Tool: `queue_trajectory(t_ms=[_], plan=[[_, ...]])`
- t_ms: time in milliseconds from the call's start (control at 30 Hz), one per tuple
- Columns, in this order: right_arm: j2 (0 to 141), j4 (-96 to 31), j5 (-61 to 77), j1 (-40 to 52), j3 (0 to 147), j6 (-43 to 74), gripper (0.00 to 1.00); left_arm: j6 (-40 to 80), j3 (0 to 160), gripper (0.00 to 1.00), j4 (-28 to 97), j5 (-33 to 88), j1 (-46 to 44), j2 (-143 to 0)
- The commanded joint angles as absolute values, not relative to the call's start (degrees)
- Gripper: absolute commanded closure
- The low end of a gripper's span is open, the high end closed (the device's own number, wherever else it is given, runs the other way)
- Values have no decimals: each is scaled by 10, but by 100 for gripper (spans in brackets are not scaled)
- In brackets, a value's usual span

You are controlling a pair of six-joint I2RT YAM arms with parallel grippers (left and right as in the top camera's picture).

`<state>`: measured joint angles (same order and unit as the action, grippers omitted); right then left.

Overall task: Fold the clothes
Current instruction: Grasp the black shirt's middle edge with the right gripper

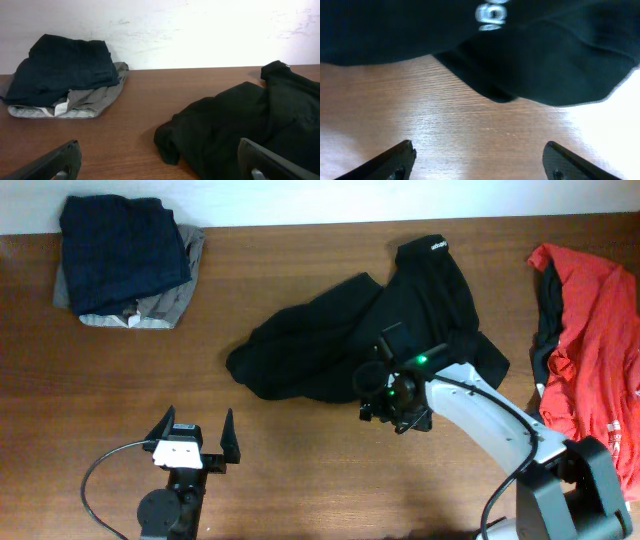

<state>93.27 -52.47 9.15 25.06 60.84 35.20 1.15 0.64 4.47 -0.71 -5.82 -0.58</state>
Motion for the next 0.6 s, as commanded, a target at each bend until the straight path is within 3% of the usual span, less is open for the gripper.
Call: queue_trajectory(t_ms=[0, 100, 300, 567], plan=[[940, -515, 70, 282, 606, 260, 14, 4, 5, 1, 48, -9, -55, -3], [943, -513, -6, 302, 606, 243, 14, 4, 5, 1, 48, -9, -55, -3], [964, -466, 2, 309, 606, 161, 13, 4, 5, 1, 48, -9, -55, -3], [1037, -456, 1, 308, 606, 149, 10, 4, 5, 1, 48, -9, -55, -3]])
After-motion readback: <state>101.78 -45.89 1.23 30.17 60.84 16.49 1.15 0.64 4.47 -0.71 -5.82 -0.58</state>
